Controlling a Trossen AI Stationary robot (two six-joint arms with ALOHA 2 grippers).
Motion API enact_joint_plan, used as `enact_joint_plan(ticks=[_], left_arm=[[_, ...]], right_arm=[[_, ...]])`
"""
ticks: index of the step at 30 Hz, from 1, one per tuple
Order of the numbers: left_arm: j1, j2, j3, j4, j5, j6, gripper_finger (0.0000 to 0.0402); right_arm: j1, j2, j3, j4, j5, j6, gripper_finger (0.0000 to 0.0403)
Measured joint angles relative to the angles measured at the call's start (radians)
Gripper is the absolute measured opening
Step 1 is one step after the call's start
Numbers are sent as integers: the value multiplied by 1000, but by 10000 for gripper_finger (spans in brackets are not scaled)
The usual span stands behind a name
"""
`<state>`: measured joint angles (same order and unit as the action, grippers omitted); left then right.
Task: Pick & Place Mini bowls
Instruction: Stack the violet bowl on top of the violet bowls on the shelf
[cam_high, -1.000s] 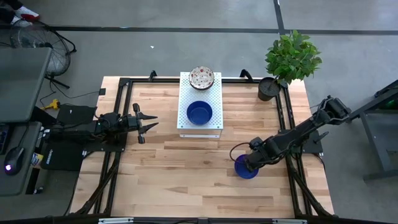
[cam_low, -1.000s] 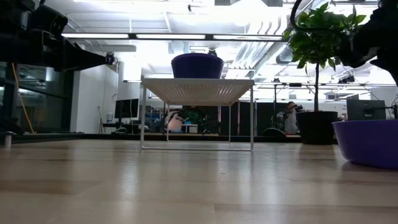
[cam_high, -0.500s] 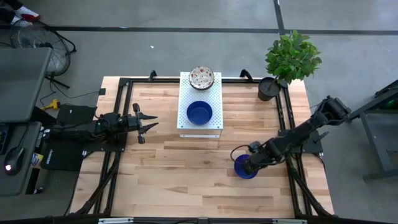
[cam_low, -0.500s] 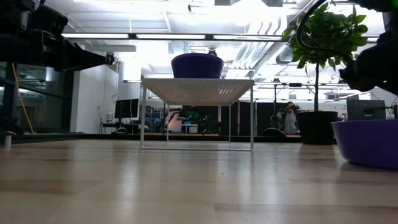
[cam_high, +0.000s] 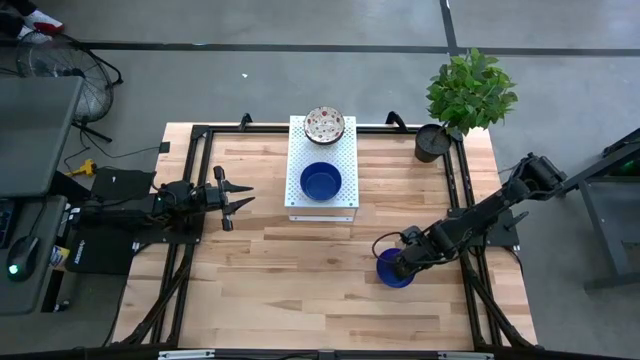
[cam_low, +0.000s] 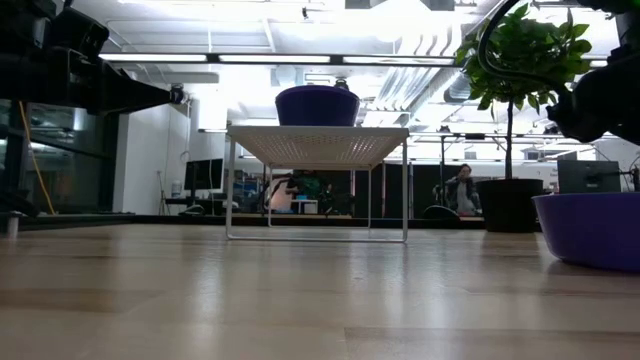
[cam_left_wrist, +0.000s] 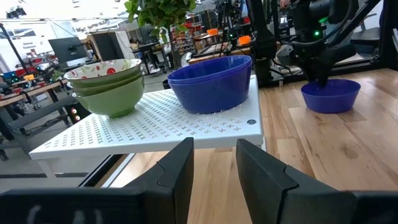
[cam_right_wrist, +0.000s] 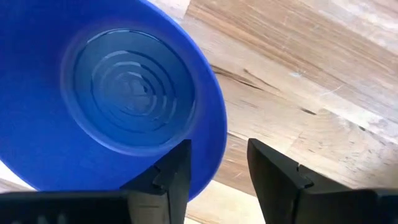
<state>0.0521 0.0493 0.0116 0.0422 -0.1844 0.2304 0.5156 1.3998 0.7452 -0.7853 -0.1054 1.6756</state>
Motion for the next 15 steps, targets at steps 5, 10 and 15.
enact_joint_plan(ticks=[5, 10, 15], left_arm=[[0, 0, 0, 0, 0, 0, 117], [0, 0, 0, 0, 0, 0, 117], [0, 0, 0, 0, 0, 0, 117]], right_arm=[[0, 0, 0, 0, 1, -9, 115], [0, 0, 0, 0, 1, -19, 74], [0, 0, 0, 1, 25, -43, 20]])
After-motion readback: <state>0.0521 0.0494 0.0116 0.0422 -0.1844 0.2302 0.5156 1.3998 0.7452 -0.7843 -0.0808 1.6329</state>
